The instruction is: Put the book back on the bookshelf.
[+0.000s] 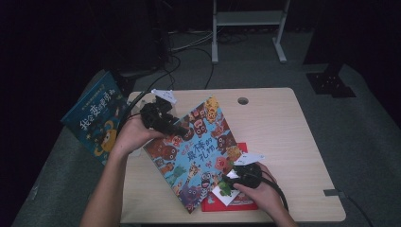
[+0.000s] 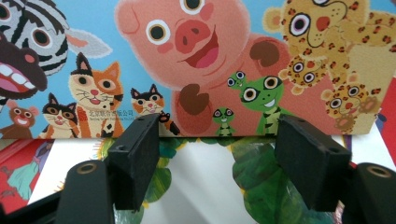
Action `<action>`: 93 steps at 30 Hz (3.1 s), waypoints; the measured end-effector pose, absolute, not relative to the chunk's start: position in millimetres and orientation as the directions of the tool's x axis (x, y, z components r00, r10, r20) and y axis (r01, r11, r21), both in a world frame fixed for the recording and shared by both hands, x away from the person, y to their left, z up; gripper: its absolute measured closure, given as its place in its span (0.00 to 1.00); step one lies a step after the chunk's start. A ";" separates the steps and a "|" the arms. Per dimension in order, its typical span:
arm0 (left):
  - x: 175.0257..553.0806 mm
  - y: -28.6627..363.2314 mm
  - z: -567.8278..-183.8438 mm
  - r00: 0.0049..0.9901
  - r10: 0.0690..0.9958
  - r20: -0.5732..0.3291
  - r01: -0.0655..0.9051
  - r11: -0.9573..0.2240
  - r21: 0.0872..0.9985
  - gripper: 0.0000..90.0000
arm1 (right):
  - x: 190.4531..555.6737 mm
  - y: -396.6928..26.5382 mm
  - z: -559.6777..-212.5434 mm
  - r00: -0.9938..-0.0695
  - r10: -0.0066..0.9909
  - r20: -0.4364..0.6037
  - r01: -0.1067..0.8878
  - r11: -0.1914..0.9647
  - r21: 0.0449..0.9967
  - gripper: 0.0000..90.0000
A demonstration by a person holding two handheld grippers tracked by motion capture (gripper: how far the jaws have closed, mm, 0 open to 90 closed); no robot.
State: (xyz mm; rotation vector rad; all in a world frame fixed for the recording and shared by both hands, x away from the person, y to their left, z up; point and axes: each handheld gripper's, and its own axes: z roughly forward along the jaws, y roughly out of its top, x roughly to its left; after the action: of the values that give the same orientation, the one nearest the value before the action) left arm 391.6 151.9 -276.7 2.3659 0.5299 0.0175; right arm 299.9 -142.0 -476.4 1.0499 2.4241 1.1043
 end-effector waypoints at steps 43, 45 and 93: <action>400.2 127.5 -249.4 0.895 0.400 -0.200 0.445 -0.756 0.480 0.89 | 300.6 -141.5 -481.6 -0.716 0.697 0.034 0.455 0.430 0.780 0.33; 399.7 127.6 -249.0 0.895 0.403 -0.189 0.443 -0.759 0.477 0.89 | 301.0 -141.7 -481.7 -0.718 0.695 0.029 0.450 0.432 0.782 0.33; 350.0 287.8 -226.6 0.734 0.670 -0.111 0.639 -0.625 0.448 0.90 | 303.5 -141.4 -483.2 -0.721 0.692 0.039 0.450 0.426 0.785 0.32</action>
State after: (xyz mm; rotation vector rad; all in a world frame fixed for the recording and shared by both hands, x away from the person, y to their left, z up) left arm 350.0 287.8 -226.6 2.4713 0.9970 0.0914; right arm 303.5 -141.4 -483.2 0.9880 2.3929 1.1846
